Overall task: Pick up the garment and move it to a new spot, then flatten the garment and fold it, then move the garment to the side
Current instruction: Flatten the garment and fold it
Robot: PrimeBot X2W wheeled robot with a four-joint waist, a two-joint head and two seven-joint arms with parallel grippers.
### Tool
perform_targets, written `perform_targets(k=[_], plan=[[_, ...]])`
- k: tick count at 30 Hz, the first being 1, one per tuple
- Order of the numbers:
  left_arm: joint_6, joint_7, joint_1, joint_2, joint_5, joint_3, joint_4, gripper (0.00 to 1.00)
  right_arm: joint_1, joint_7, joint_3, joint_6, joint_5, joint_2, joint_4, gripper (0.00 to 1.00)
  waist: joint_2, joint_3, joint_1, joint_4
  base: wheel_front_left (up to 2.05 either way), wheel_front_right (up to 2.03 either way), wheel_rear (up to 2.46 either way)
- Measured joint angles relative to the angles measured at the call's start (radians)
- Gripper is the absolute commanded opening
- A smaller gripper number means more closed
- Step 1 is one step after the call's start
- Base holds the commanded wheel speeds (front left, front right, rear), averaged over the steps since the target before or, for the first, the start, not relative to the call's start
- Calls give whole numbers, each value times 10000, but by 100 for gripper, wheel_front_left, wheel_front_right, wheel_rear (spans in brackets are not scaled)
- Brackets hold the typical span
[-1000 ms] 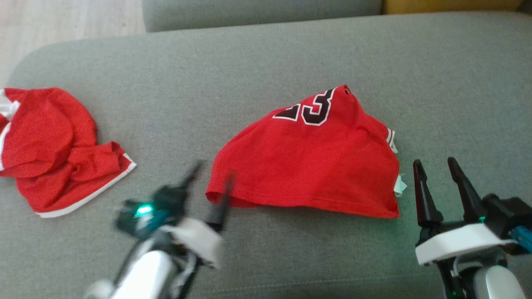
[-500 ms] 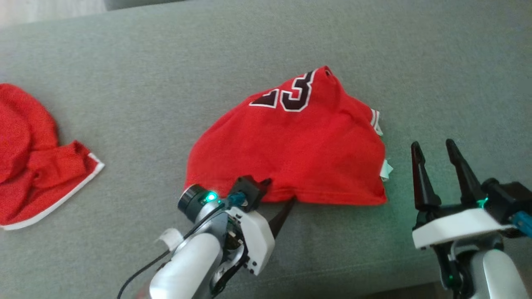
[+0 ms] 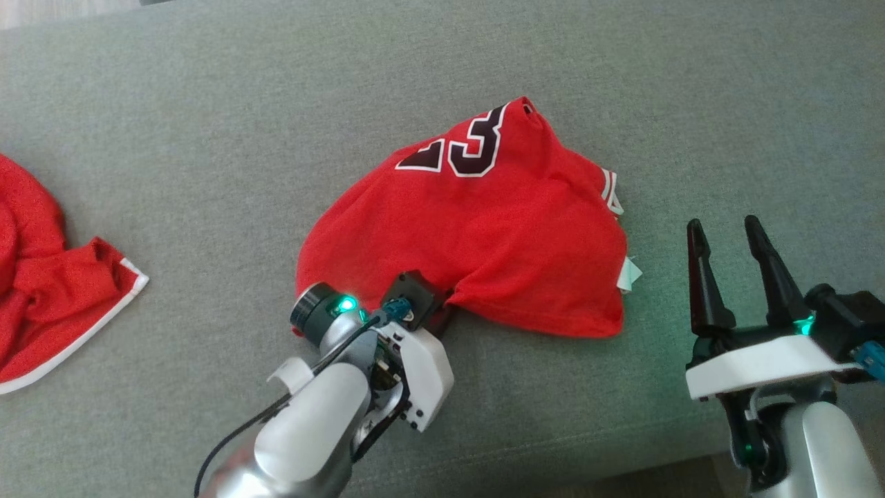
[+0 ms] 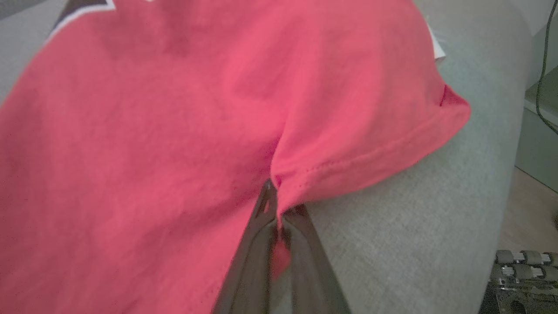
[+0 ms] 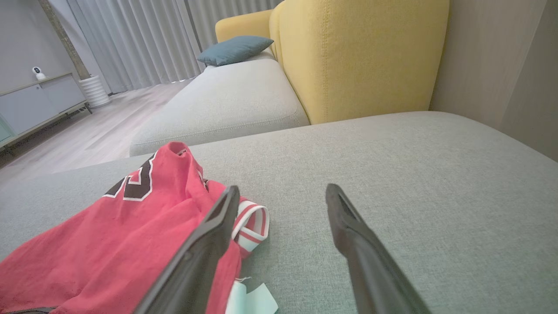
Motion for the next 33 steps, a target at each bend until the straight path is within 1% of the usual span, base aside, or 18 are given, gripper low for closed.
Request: perform_targets(k=[4,7,10,13,18,22,25,28,29,30,31,33], plan=[[232,-451,16,71,0,107,-428,0,10,-36,-88,0,0,0,56,100,0,-106,0,83,0,0,0],[531,-619,58,255,-82,424,-1106,0,12,-36,-159,0,2,0,65,100,0,-209,0,187,0,0,0],[886,-650,143,673,-151,832,-1868,0,19,-35,-228,0,42,0,65,100,0,-320,0,301,0,0,0],[1262,-514,453,1260,-316,1384,-2579,0,28,-25,-267,0,48,0,63,100,0,-435,0,401,0,0,0],[1825,-205,1078,2042,-639,2228,-3371,0,43,-8,-270,0,77,0,59,100,0,-533,0,492,0,0,0],[2090,-119,1209,2422,-1041,2941,-3488,0,44,65,-267,0,75,0,56,100,0,-537,0,485,0,0,0],[2104,-151,1203,2589,-1344,3350,-3152,0,43,67,-261,0,75,0,35,100,0,-488,0,459,0,0,0],[2084,-399,1185,2608,-1634,3620,-2541,0,40,69,-257,0,75,0,6,100,0,-424,0,401,0,0,0],[2086,-591,1179,2587,-1722,3689,-2366,27,40,69,-257,0,75,0,6,100,0,-403,0,378,0,0,0],[2082,-692,1155,2575,-1768,3707,-2184,77,38,69,-259,0,75,0,4,100,0,-389,0,352,0,0,0],[2046,-784,1135,2541,-1818,3730,-2008,100,37,69,-259,0,75,0,0,100,0,-380,0,326,0,0,0],[2038,-963,1118,2460,-1910,3783,-1866,100,38,69,-267,0,75,0,-6,100,0,-372,0,310,0,0,0]])
